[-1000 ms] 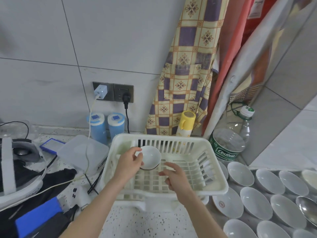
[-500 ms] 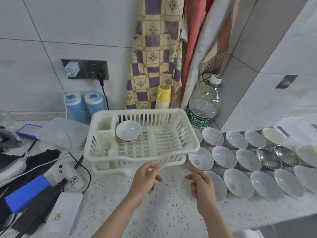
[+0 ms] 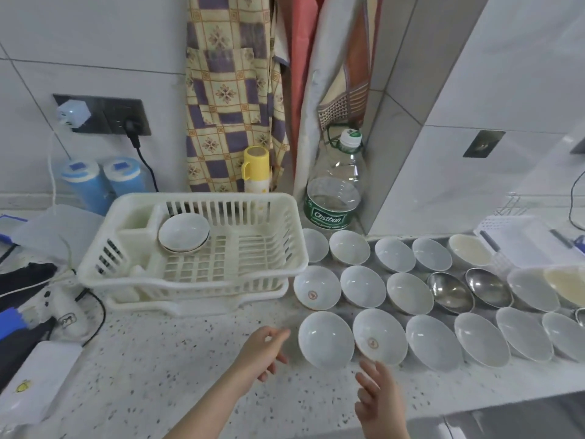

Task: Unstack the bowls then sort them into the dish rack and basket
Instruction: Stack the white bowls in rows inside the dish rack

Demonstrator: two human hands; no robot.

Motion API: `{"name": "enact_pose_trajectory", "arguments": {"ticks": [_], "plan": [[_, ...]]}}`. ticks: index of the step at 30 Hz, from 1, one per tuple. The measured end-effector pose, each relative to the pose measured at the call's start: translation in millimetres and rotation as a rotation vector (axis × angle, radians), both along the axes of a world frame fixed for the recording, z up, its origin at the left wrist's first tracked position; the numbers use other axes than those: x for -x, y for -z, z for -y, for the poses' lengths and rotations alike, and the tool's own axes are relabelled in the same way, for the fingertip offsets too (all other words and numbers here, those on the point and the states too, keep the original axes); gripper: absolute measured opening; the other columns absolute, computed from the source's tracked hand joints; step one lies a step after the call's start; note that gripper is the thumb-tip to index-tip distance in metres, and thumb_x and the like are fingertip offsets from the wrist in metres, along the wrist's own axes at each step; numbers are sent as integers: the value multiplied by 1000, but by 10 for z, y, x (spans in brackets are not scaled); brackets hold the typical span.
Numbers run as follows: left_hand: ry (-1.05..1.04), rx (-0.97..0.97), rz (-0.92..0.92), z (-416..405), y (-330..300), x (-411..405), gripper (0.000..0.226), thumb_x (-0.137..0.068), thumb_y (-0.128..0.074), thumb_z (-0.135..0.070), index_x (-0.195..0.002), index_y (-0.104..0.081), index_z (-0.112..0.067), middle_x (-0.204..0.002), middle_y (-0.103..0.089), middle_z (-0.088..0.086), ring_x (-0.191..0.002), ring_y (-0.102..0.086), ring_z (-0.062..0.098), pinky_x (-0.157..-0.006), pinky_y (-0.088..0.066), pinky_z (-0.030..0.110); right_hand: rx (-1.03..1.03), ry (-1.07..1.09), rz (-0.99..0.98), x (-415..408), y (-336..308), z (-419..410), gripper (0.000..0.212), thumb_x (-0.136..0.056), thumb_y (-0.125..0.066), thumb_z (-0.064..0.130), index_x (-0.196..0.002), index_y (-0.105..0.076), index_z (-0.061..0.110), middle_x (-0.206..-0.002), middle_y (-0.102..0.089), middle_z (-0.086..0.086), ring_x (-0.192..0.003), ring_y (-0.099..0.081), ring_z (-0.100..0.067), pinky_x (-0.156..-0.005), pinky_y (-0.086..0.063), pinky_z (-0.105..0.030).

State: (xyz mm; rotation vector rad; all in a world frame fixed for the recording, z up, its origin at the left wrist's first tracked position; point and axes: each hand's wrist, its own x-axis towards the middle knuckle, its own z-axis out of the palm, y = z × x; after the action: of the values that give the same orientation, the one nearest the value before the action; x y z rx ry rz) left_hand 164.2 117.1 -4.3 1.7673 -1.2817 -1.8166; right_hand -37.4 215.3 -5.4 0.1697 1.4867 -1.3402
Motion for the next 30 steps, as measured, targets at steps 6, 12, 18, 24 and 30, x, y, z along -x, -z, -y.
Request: {"name": "enact_pose_trajectory", "arguments": {"ticks": [6, 12, 18, 24, 30], "plan": [[-11, -118, 5, -240, 199, 482, 36, -88, -55, -47, -119, -49, -29, -83, -77, 6, -45, -49, 13, -40, -28, 19, -121, -86, 2, 434, 162, -24, 37, -96, -51, 39, -119, -50, 9, -92, -70, -16, -37, -28, -11, -32, -19, -14], [-168, -147, -71, -334, 349, 669, 35, -91, -56, -22, -123, -44, -29, -80, -78, 8, -44, -47, 13, -40, -31, 22, -147, -128, -36, 584, 190, 102, 25, -96, -54, 29, -118, -51, 21, -98, -73, -13, -46, -36, -14, -32, -18, -14], [-248, -161, -125, -379, 400, 741, 42, -93, -52, -12, -132, -44, -22, -83, -78, 15, -46, -45, 12, -41, -29, 22, -126, -109, -122, 627, 212, 146, 33, -92, -51, 12, -125, -49, 19, -103, -70, -20, -55, -39, -17, -32, -21, -16], [-295, -96, -150, -419, 365, 665, 48, -89, -50, -6, -135, -46, -17, -82, -76, 21, -62, -60, 20, -40, -26, 21, -127, -139, -221, 632, 175, 110, 38, -90, -52, 13, -127, -51, 13, -93, -73, -21, -53, -29, -15, -39, -24, -22], [-262, -22, -169, -349, 143, 327, 42, -85, -49, -6, -125, -56, -17, -78, -74, 26, -47, -50, 16, -38, -24, 20, -8, -94, -283, 439, -15, 137, 34, -88, -52, 11, -122, -58, 13, -86, -73, -22, -48, -25, -14, -42, -24, -24]]}}
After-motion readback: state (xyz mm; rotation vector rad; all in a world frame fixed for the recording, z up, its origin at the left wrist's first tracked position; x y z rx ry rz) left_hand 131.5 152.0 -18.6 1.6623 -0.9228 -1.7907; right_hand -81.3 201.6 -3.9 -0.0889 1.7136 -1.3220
